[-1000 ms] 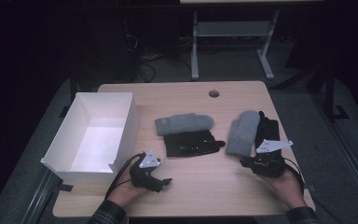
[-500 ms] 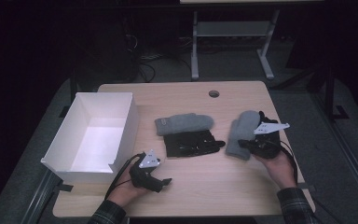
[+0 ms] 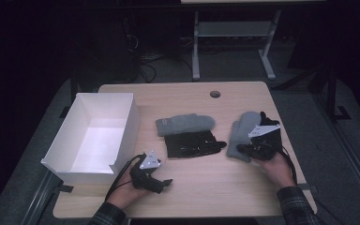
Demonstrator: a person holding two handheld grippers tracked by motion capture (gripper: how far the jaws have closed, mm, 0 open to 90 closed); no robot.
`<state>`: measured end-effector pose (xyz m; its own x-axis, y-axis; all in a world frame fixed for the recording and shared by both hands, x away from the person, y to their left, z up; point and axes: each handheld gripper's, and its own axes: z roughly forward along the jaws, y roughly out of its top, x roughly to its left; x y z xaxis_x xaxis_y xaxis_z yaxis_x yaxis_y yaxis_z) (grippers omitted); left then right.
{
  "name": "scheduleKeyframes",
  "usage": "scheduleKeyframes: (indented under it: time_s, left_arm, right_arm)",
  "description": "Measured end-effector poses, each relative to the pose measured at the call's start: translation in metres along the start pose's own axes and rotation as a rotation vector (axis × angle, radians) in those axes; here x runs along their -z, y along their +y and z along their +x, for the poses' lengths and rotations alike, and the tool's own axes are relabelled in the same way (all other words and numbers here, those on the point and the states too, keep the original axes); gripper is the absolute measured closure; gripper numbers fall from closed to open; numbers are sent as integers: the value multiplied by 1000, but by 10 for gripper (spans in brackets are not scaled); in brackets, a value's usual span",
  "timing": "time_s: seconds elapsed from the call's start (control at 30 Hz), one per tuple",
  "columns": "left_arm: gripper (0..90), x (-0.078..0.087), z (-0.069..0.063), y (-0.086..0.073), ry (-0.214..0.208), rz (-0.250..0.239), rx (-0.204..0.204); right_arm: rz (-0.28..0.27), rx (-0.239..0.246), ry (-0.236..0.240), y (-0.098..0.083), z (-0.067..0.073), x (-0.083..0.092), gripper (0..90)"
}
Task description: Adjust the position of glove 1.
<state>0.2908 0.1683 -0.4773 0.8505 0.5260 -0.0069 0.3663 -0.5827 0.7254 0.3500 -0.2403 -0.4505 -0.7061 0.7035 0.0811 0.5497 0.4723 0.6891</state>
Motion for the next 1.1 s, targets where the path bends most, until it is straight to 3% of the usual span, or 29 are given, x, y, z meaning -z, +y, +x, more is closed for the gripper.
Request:
scheduleKeyframes:
  time_s: [0.47,0.77,0.87,1.0,1.1]
  left_arm:
    - [128,-2,2,2,1,4,-4]
    - [128,-2,2,2,3,8,-2]
    - [128,-2,3,2,6,10,-5]
    - [128,-2,2,2,7,2,6]
    - [128,-2,1,2,6,0,12]
  right_arm:
    - [11,47,118,-7,35,5,900]
    - [26,124,207,-6,77,2,900]
    - [24,160,217,-5,89,3,900]
    - [-28,161,196,0,83,12,900]
    - [-31,140,155,2,64,17,900]
